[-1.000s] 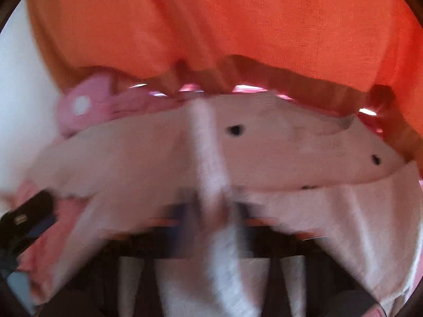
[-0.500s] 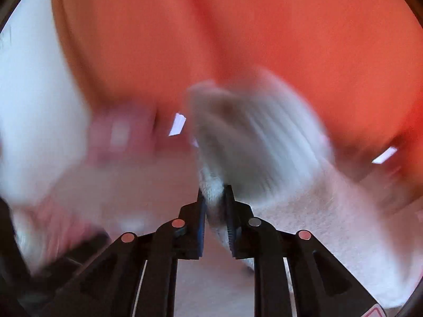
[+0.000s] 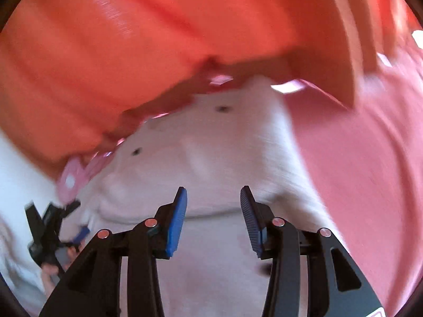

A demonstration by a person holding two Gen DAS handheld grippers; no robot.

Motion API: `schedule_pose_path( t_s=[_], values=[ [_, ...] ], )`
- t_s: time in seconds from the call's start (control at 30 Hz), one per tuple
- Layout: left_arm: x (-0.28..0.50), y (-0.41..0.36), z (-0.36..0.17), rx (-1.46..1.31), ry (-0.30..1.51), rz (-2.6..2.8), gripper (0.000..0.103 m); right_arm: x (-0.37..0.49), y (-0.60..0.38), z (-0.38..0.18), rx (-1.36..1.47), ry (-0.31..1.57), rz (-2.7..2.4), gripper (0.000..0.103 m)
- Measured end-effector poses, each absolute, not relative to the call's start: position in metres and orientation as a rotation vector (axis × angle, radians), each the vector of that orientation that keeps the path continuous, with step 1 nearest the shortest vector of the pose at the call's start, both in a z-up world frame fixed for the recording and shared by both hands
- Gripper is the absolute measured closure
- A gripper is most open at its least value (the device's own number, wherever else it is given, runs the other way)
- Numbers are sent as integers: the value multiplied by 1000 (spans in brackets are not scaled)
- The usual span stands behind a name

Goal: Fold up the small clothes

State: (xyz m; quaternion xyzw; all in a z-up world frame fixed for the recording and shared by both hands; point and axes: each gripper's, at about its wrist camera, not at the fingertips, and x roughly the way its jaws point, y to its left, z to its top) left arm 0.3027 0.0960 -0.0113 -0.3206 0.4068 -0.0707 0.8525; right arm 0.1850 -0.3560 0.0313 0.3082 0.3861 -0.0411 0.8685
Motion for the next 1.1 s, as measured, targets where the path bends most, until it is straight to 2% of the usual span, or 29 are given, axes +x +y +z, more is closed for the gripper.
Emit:
schedule_pose_path(
  t_s=[0.23,0.33,0.37,0.43,0.47,0.5,0.53,0.57,0.6,0.67,0.77,0.8,0.83,0.87,0.9,0.93,0.97,1.0,1.07,1.1],
  values=[
    [313,85,-24,-640,883,-144,6,209,-358,-10,766,857,-51,60],
    [314,80,-22,-603,877,-137,7,208,-369,-5,799,810,-32,60],
    [315,79,-21,-597,867,-134,14,211,-369,-4,796,787,-27,61],
    [318,79,-20,-596,859,-147,27,213,-375,-4,792,769,-49,76],
    [319,79,-20,-601,854,-164,46,210,-382,-2,796,756,-67,102],
    [321,80,-21,-614,855,-197,58,206,-386,3,799,734,-79,101],
    [321,80,-21,-621,859,-201,63,198,-390,17,793,670,-81,101],
    [321,82,-23,-622,866,-187,81,193,-394,27,772,632,-85,101],
    [321,84,-24,-619,870,-175,90,187,-397,40,735,596,-107,101],
    [320,88,-27,-633,873,-163,89,184,-407,42,713,601,-139,101],
    [317,94,-32,-680,884,-154,88,184,-420,15,779,728,-187,101],
    [317,96,-31,-691,879,-148,87,183,-419,10,813,751,-171,95],
    [317,97,-30,-695,876,-142,84,181,-412,10,836,781,-145,93],
    [317,98,-30,-702,871,-139,73,180,-406,11,835,792,-127,93],
    [317,100,-29,-711,865,-130,55,178,-396,14,820,806,-97,91],
    [317,102,-30,-724,856,-120,49,176,-384,18,799,821,-61,89],
    [317,103,-32,-738,850,-127,47,176,-374,20,792,831,-37,79],
    [318,103,-33,-739,855,-126,47,177,-368,19,793,838,-20,61],
    [319,102,-34,-728,849,-131,44,188,-354,11,803,874,13,51],
    [320,101,-33,-721,841,-141,39,191,-353,6,811,893,13,51]
  ],
)
